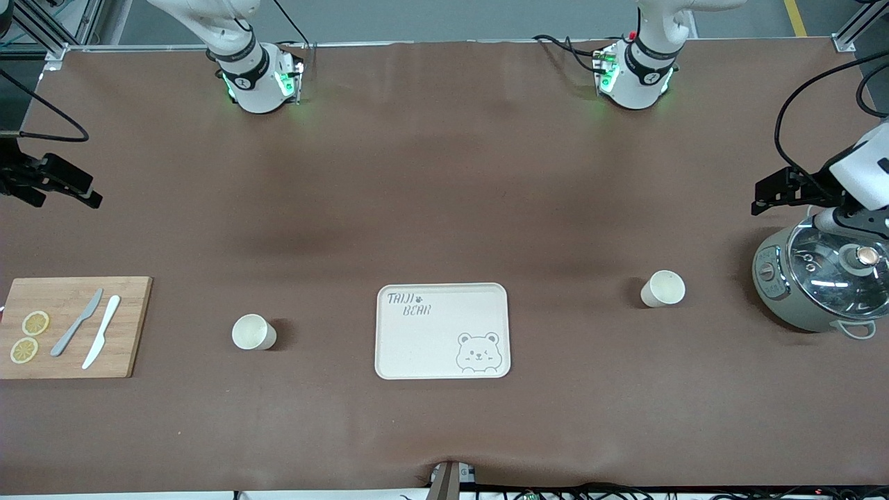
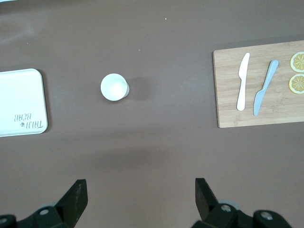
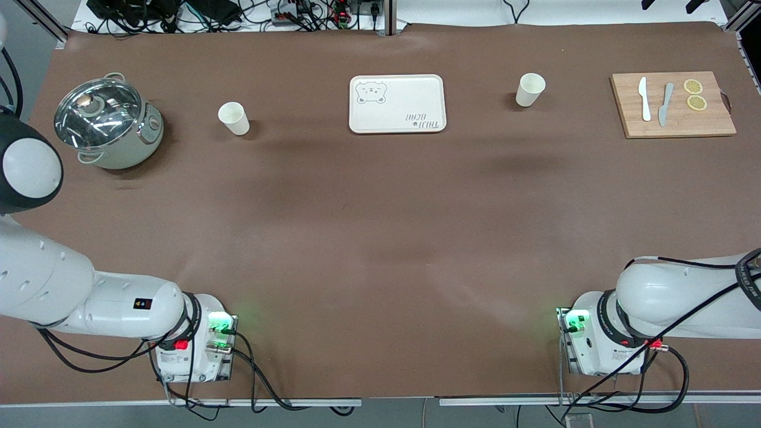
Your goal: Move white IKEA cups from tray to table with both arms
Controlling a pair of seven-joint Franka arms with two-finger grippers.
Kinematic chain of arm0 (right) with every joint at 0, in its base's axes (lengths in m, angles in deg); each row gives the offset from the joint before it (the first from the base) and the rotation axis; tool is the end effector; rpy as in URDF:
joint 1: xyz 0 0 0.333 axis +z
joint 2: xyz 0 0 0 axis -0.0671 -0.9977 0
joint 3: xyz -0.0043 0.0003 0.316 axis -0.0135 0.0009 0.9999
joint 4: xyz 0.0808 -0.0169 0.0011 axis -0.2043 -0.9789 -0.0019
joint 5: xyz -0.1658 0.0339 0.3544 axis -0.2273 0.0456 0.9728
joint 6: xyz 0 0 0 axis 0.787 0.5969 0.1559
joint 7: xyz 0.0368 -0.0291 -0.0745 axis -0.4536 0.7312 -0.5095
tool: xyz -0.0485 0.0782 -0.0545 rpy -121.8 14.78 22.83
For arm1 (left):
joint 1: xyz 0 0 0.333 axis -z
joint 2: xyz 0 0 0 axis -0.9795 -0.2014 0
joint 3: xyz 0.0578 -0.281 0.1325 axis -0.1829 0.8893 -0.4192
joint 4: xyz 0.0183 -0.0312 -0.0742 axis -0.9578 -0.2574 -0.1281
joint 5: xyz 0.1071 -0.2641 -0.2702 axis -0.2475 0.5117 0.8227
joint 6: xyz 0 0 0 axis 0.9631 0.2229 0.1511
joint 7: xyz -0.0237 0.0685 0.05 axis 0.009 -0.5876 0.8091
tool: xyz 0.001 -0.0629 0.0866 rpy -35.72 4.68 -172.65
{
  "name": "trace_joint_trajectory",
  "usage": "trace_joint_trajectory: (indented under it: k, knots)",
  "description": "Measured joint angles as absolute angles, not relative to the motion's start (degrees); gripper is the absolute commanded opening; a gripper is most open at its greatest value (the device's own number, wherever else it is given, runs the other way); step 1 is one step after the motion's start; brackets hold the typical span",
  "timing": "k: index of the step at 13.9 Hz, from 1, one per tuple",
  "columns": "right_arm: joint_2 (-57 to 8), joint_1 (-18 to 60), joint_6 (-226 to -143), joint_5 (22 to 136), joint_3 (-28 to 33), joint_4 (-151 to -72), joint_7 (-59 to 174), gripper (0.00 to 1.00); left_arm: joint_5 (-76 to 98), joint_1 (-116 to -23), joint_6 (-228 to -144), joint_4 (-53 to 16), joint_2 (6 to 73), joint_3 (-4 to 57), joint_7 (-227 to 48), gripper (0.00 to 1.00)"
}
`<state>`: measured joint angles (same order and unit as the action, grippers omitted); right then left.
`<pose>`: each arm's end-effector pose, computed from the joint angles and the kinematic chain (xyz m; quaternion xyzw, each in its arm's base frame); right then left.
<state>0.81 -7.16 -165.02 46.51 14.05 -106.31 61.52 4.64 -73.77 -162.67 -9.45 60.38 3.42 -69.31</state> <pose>0.5545 -0.0388 0.6193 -0.9979 0.0386 -0.0365 0.0377 0.5841 -0.0050 0.5783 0.9928 -0.1177 -0.0101 0.0174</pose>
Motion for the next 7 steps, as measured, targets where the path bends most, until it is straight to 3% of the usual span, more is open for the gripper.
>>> trace_joint_trajectory:
  k: [7]
  knots:
    - [0.4, -7.2, -165.2, 46.5, 14.0, -105.9, 61.5, 1.0, 4.6, -74.0, -162.7, -9.8, 60.4, 3.4, -69.2, 1.0]
